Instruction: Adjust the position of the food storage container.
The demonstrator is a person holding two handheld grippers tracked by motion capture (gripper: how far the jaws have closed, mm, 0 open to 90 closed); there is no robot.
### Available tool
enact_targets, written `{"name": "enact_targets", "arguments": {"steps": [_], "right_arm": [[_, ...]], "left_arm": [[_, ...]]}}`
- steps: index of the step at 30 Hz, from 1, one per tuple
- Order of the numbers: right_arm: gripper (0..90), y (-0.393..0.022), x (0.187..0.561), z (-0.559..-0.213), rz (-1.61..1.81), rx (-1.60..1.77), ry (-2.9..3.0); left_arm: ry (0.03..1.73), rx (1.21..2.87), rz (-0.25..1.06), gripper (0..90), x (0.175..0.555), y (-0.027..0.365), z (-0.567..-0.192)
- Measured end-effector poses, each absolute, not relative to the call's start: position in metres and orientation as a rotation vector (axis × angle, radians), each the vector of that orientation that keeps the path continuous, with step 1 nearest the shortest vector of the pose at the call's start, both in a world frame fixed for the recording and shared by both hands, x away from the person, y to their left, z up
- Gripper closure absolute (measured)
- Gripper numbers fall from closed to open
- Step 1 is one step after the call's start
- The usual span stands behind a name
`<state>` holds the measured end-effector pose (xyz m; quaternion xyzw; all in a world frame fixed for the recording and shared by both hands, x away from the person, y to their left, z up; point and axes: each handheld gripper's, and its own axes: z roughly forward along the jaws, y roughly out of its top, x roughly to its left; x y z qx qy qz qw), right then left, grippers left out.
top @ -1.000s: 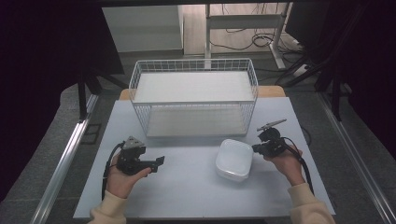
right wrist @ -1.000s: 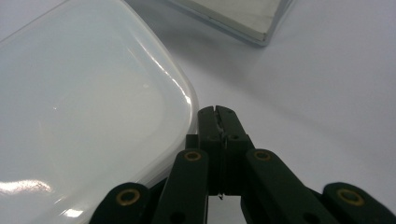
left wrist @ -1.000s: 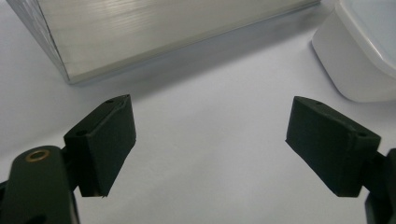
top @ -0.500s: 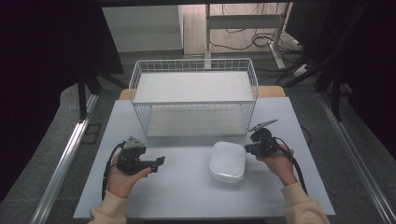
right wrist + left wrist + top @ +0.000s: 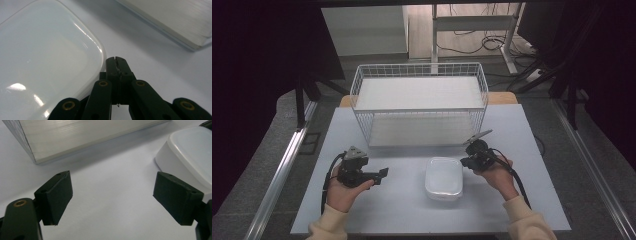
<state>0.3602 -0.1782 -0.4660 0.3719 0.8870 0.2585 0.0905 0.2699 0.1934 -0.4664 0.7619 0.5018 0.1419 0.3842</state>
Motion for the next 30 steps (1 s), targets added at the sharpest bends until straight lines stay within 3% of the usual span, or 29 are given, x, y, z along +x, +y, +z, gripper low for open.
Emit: {"name": "enact_targets", "arguments": {"steps": [19, 30], "right_arm": [[89.4, -0.147, 0.348, -0.474, 0.808, 0.987, 2.733], [89.3, -0.189, 0.331, -0.442, 0.985, 1.064, 2.545]], "left_arm": [[1.277, 1.945, 0.365, 15.9, 0.27, 0.193, -0.466], [1.276, 1.924, 0.369, 15.9, 0.267, 0.197, -0.462]]}}
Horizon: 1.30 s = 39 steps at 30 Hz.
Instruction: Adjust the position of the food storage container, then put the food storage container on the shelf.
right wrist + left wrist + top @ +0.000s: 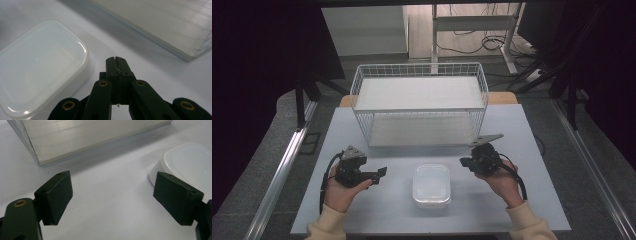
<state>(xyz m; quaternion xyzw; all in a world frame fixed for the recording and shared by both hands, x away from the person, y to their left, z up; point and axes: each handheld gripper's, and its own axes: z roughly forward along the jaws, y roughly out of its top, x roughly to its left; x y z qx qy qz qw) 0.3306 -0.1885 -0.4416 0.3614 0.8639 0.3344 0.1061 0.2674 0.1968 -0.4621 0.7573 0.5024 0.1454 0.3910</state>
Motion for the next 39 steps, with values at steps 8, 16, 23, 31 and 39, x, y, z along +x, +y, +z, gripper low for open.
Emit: {"name": "enact_targets", "arguments": {"steps": [8, 16, 23, 31, 39], "right_arm": [[80.3, -0.226, 0.316, -0.451, 1.113, 1.172, 2.487], [27.1, -0.237, 0.316, -0.453, 1.219, 1.27, 2.392], [23.1, -0.234, 0.314, -0.452, 1.24, 1.256, 2.41], [23.1, -0.229, 0.313, -0.452, 1.266, 1.257, 2.432], [23.4, -0.219, 0.31, -0.456, 1.267, 1.271, 2.457]], "left_arm": [[1.268, 1.909, 0.365, 15.9, 0.265, 0.199, -0.458], [1.259, 1.913, 0.362, 15.2, 0.265, 0.194, -0.457], [1.259, 1.899, 0.35, 15.1, 0.263, 0.193, -0.455], [1.245, 1.9, 0.332, 15.2, 0.259, 0.19, -0.454], [1.228, 1.892, 0.291, 15.0, 0.258, 0.18, -0.453]]}}
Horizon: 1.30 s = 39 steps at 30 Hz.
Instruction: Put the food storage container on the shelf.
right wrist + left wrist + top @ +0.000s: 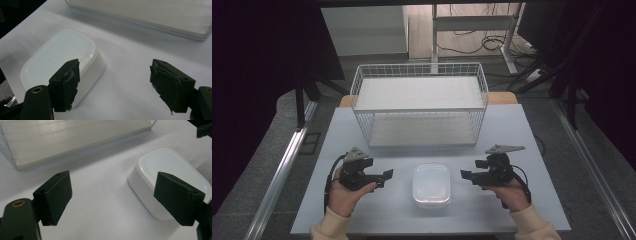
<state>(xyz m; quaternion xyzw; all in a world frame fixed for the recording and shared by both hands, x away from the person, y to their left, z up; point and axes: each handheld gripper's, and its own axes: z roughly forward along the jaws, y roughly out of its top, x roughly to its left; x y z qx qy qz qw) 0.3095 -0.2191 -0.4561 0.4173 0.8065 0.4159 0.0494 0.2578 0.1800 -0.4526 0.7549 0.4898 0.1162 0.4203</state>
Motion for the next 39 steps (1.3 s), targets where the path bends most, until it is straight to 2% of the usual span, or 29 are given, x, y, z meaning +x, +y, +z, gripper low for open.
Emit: {"name": "enact_targets", "arguments": {"steps": [28, 39], "right_arm": [[26.3, -0.191, 0.299, -0.484, 1.34, 1.467, 2.507], [28.8, -0.187, 0.295, -0.495, 1.366, 1.531, 2.518]], "left_arm": [[1.228, 1.793, -0.168, 15.9, 0.271, 0.148, -0.489], [1.253, 1.8, -0.244, 18.9, 0.278, 0.14, -0.5]]}}
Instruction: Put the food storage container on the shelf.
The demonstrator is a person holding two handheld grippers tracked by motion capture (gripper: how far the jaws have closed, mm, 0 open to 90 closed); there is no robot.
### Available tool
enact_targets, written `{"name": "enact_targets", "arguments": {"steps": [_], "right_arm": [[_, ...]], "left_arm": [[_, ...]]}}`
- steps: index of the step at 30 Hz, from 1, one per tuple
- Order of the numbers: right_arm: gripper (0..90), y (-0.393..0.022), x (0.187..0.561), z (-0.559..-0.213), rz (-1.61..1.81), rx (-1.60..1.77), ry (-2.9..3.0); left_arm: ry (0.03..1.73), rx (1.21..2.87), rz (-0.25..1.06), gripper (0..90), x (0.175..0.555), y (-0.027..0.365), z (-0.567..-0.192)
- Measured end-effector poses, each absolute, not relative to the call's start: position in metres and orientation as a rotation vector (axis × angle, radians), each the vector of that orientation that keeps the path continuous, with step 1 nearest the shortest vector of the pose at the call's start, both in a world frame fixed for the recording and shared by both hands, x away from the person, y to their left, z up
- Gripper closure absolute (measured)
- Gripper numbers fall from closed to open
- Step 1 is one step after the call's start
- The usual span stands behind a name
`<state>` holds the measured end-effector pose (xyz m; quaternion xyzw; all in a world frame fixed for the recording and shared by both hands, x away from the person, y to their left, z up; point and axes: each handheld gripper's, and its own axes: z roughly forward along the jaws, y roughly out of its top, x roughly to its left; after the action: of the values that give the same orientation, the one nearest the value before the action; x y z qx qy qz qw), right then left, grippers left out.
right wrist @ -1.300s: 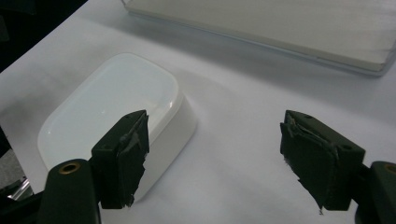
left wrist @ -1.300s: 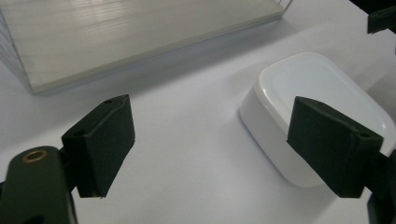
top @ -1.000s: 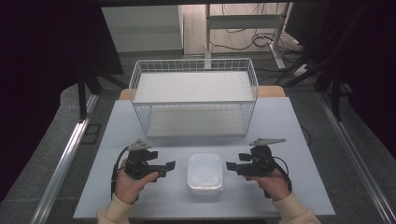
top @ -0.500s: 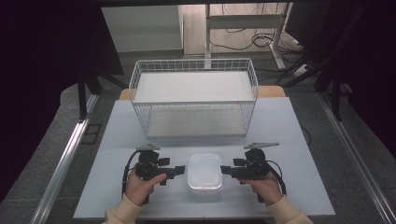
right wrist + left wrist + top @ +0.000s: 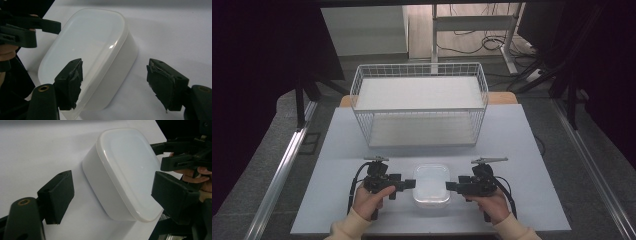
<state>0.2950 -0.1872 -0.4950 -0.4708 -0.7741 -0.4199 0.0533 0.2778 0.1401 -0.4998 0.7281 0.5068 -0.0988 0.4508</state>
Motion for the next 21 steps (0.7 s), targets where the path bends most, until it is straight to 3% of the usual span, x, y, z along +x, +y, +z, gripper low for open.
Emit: {"name": "enact_targets", "arguments": {"steps": [12, 21], "right_arm": [[38.2, -0.186, 0.293, -0.497, -1.306, -1.413, -2.27], [52.2, -0.184, 0.293, -0.499, -1.321, -1.388, -2.215]], "left_arm": [[1.267, 1.765, -0.357, 27.4, 0.282, 0.132, -0.507], [1.269, 1.723, -0.466, 36.6, 0.286, 0.131, -0.516]]}}
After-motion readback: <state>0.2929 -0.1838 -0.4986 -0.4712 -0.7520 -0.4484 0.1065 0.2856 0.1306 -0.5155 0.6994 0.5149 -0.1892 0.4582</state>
